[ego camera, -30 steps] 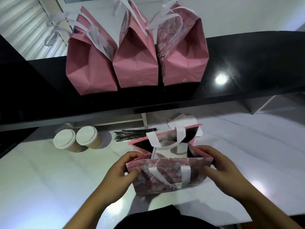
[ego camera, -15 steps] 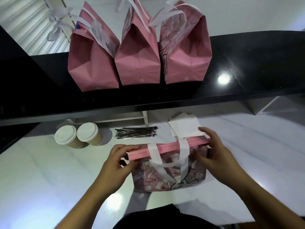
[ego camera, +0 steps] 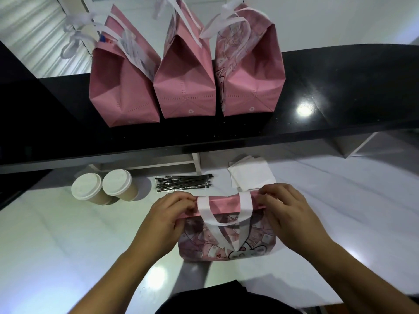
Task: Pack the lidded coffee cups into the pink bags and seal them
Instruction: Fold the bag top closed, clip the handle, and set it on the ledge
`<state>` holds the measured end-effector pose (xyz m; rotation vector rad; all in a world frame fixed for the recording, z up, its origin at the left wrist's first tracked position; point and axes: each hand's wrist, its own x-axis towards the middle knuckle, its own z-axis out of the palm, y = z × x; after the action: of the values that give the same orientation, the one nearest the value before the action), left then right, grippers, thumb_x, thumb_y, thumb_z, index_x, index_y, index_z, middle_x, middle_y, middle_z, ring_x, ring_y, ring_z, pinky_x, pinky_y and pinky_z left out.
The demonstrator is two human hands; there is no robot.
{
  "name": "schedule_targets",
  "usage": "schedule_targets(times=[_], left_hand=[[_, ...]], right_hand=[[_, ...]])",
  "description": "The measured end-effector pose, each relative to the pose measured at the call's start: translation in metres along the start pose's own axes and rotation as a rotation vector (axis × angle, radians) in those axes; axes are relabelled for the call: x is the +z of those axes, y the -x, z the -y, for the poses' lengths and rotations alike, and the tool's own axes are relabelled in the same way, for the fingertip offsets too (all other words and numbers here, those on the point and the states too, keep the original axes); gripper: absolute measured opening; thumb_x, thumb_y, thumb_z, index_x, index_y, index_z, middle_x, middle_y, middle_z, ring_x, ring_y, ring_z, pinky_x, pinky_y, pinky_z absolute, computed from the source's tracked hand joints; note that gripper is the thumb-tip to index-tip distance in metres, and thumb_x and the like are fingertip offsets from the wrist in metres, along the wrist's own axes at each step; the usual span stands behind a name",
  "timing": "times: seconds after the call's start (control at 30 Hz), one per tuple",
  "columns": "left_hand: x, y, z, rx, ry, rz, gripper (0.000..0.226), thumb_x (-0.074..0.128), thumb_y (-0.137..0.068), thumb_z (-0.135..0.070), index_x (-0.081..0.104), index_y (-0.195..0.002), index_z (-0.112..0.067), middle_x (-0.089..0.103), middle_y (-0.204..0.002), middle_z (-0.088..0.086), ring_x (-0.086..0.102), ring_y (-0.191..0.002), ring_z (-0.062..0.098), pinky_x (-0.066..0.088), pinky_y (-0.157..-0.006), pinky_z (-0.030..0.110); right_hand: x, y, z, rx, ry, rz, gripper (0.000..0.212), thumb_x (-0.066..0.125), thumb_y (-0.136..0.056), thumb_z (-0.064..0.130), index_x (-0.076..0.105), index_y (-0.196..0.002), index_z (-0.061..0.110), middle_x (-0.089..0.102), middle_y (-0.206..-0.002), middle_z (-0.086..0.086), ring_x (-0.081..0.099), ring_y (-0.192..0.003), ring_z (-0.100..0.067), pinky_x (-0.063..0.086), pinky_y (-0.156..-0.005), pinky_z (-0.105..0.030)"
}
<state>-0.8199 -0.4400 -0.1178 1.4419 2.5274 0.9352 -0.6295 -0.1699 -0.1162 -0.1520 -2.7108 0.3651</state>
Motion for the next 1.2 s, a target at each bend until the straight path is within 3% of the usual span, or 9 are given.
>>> schedule_targets(times=[0.17, 0.37, 0.47, 0.6, 0.8, 0.93, 1.07, 1.13, 1.2], left_hand=[[-0.002, 0.001, -0.003, 0.006, -0.039, -0.004, 0.031, 0.059, -0.088, -0.027, 0.061, -0.118, -0.035, 0.059, -0.127, -0.023, 0.059, -0.116, 0.008, 0.052, -0.094, 0.038], [-0.001, -0.003, -0.004, -0.038, -0.094, -0.002, 0.042, 0.067, -0.09, -0.007, 0.061, -0.12, -0.035, 0.055, -0.114, -0.029, 0.05, -0.1, -0.001, 0.041, -0.088, 0.027], [-0.002, -0.008, -0.007, 0.021, -0.157, 0.009, 0.036, 0.064, -0.092, -0.009, 0.064, -0.121, -0.03, 0.062, -0.114, -0.019, 0.055, -0.101, 0.009, 0.039, -0.087, 0.028], [-0.005, -0.021, -0.018, 0.049, -0.265, 0.062, 0.031, 0.075, -0.087, -0.015, 0.072, -0.115, -0.027, 0.069, -0.107, -0.014, 0.058, -0.095, 0.015, 0.04, -0.081, 0.029], [-0.005, -0.049, -0.04, 0.106, -0.361, 0.083, 0.014, 0.074, -0.089, -0.027, 0.077, -0.103, -0.026, 0.074, -0.091, -0.009, 0.069, -0.083, 0.023, 0.051, -0.068, 0.032], [0.0, -0.055, -0.05, 0.135, -0.345, 0.096, 0.022, 0.066, -0.096, -0.035, 0.075, -0.116, -0.033, 0.076, -0.103, -0.01, 0.07, -0.093, 0.018, 0.055, -0.077, 0.034], [0.012, -0.048, -0.057, 0.241, -0.387, 0.009, 0.016, 0.072, -0.092, -0.027, 0.072, -0.109, -0.026, 0.068, -0.103, -0.007, 0.058, -0.097, 0.022, 0.046, -0.084, 0.037], [0.022, -0.038, -0.063, 0.344, -0.379, 0.073, 0.013, 0.069, -0.09, -0.029, 0.072, -0.103, -0.027, 0.066, -0.101, -0.008, 0.057, -0.098, 0.02, 0.044, -0.084, 0.037], [0.033, -0.028, -0.071, 0.319, -0.413, 0.234, 0.023, 0.058, -0.09, -0.043, 0.071, -0.103, -0.028, 0.068, -0.101, -0.009, 0.06, -0.1, 0.02, 0.047, -0.084, 0.036]], right_hand=[[0.001, 0.003, -0.004, 0.019, -0.007, 0.018, 0.021, 0.068, -0.092, 0.018, 0.071, -0.113, 0.018, 0.061, -0.125, 0.002, 0.054, -0.113, -0.023, 0.053, -0.09, -0.038], [0.005, -0.001, -0.001, 0.072, 0.0, 0.026, 0.026, 0.068, -0.093, 0.026, 0.063, -0.118, 0.022, 0.061, -0.123, 0.005, 0.053, -0.113, -0.022, 0.05, -0.091, -0.04], [0.004, -0.009, 0.002, 0.052, 0.023, 0.04, 0.03, 0.068, -0.093, 0.024, 0.065, -0.122, 0.022, 0.062, -0.119, 0.005, 0.053, -0.111, -0.023, 0.046, -0.092, -0.041], [0.001, -0.024, 0.007, 0.032, 0.039, 0.099, 0.022, 0.059, -0.092, 0.026, 0.071, -0.11, 0.019, 0.066, -0.111, 0.003, 0.058, -0.103, -0.025, 0.046, -0.087, -0.04], [0.0, -0.049, 0.016, 0.008, -0.015, 0.275, 0.03, 0.052, -0.1, 0.045, 0.071, -0.117, 0.028, 0.066, -0.108, 0.008, 0.06, -0.1, -0.019, 0.046, -0.085, -0.035], [-0.001, -0.062, 0.016, 0.025, -0.054, 0.291, 0.026, 0.054, -0.103, 0.041, 0.073, -0.111, 0.026, 0.071, -0.104, 0.008, 0.065, -0.094, -0.02, 0.052, -0.077, -0.034], [-0.002, -0.069, 0.013, 0.08, -0.091, 0.325, 0.025, 0.054, -0.102, 0.042, 0.073, -0.114, 0.031, 0.071, -0.111, 0.011, 0.065, -0.101, -0.017, 0.051, -0.073, -0.032], [-0.003, -0.071, 0.014, 0.075, -0.095, 0.344, 0.024, 0.055, -0.101, 0.04, 0.074, -0.112, 0.029, 0.071, -0.111, 0.01, 0.065, -0.102, -0.018, 0.05, -0.072, -0.032], [-0.004, -0.072, 0.014, 0.078, -0.095, 0.352, 0.023, 0.056, -0.1, 0.036, 0.074, -0.111, 0.027, 0.07, -0.111, 0.007, 0.065, -0.101, -0.02, 0.05, -0.071, -0.033]])
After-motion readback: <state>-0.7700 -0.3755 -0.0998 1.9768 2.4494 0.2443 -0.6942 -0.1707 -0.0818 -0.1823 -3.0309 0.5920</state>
